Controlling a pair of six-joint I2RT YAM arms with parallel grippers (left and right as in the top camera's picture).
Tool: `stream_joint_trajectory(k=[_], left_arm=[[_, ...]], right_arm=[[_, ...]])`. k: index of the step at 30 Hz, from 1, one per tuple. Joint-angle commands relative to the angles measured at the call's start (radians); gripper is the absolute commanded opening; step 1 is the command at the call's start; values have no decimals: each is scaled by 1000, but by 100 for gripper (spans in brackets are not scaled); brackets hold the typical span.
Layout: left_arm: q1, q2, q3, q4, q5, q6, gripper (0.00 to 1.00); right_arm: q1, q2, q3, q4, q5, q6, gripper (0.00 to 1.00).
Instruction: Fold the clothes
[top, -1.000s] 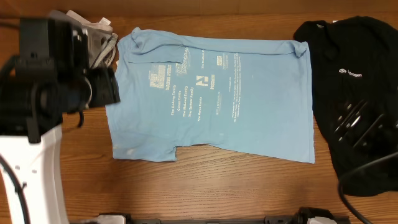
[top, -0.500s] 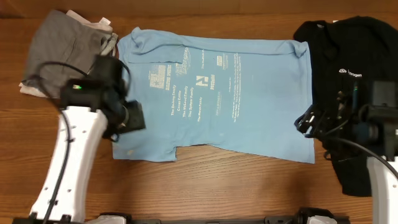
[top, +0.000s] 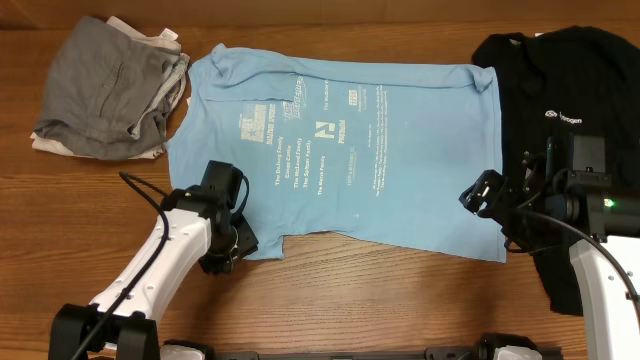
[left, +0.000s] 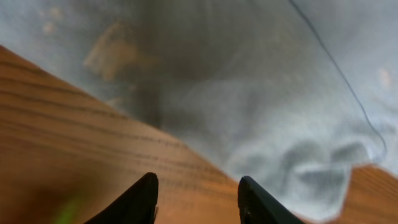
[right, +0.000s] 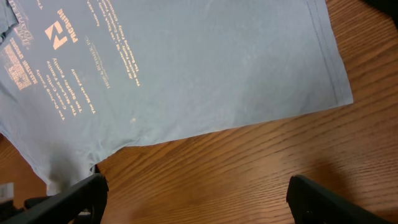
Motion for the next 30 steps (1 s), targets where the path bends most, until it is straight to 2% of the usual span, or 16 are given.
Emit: stream_joint_trajectory(k=[1,8,10,13,14,19,21,25,27,30], left_arm=[[0,-6,-71,85,0,-129,45],[0,19,-137,223,-10,-147,38],[0,34,-139,240,-28,-147,29],[0,56,-139,251,-58,-146,8],[0,59,-139,249,-61,-139,4],[0,58,-84,149,11,-58,4],[2,58,-13,27,87,36,4],[1,58,92,-206,97,103,4],[1,58,116,-261,97,124,4],[1,58,131,-266,93,155,4]], right_arm=[[4,-3,-6,8,-5,3,96],[4,-3,-5,7,-6,2,96],[4,-3,-5,8,-6,2,96],[4,-3,-5,10,-6,2,96],[4,-3,-5,10,-6,2,96],[4,-3,-5,10,-6,2,96],[4,-3,-5,10,-6,2,97],[4,-3,-5,10,-5,2,96],[4,-3,-5,10,-5,2,96],[4,-3,-6,10,-5,2,96]])
